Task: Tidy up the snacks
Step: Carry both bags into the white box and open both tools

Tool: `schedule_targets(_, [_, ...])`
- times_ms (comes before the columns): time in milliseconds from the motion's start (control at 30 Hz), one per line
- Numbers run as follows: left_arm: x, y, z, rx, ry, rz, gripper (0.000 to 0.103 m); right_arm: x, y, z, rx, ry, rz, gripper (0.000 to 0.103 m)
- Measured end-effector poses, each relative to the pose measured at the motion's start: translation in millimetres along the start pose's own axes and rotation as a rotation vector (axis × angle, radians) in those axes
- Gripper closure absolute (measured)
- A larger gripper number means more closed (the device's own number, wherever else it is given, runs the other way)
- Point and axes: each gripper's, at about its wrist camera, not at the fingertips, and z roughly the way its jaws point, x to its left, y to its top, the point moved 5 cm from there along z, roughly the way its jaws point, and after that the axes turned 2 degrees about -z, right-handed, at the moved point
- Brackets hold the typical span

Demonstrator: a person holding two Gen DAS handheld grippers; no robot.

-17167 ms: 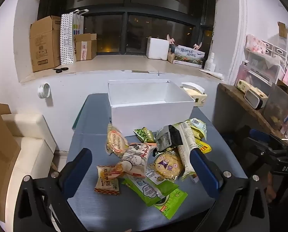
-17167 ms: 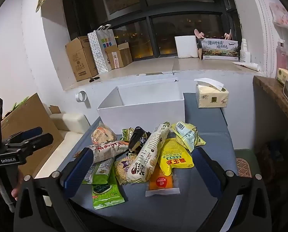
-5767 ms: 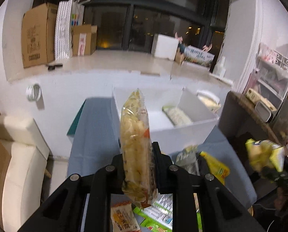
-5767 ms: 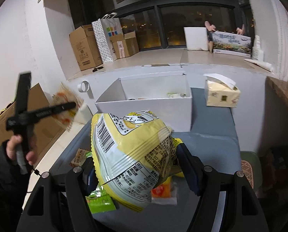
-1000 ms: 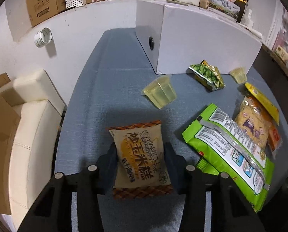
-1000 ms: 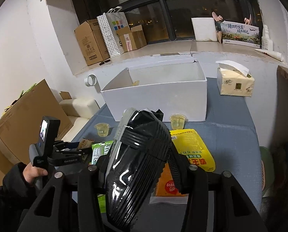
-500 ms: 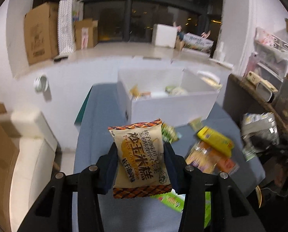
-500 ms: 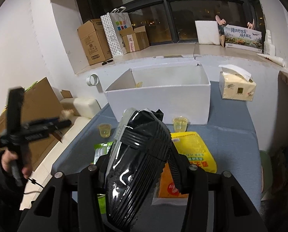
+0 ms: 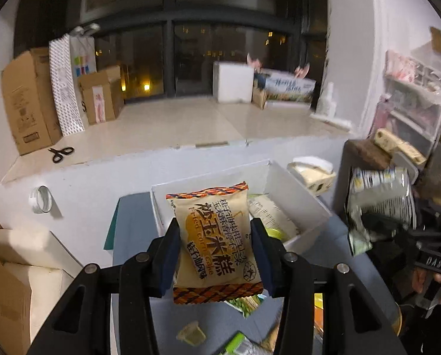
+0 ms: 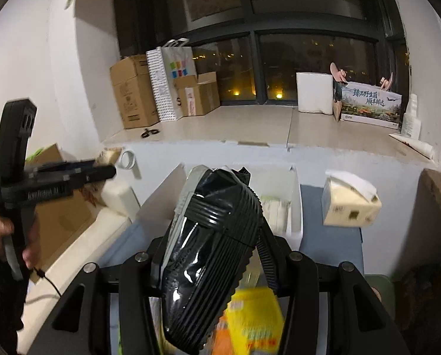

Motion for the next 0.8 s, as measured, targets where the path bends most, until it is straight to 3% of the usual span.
schedule_targets(167, [7, 13, 69, 0.099, 0.039, -0.013, 0.052, -29, 29, 59, 0.071, -0.089, 0.016, 0.05])
schedule_targets(333, [18, 3, 116, 0.163, 0.081, -0.035, 0.05, -46, 29, 106, 0.149, -0.138, 0.027, 0.05])
schedule_targets(367, [22, 1, 121, 0.167, 0.086, -0.047, 0.043, -48, 27, 114, 0.166, -0.145, 0.025, 0.049])
schedule_targets(400, [26, -2, 126, 0.173, 0.091, -0.059, 0.023, -50, 24, 119, 0.18, -0.154, 0.028, 0.049])
schedule_targets(467, [32, -7, 129, 0.178, 0.08, -0.085, 0.0, -55, 19, 128, 0.212, -0.151, 0.043, 0.034])
schedule_targets(500, [34, -9, 126, 0.169, 0.061, -0.099, 0.0, -59, 15, 132, 0.233, -0.153, 0.063, 0.01])
schedule_targets(533, [36, -12, 122, 0.169, 0.043, -0.108, 0.0, -61, 14, 131, 0.224, -0.148, 0.073, 0.003])
schedule_targets(800, [38, -8, 91, 0.118, 0.05, -0.08, 0.0, -69, 19, 106, 0.128, -0.124, 0.134, 0.0])
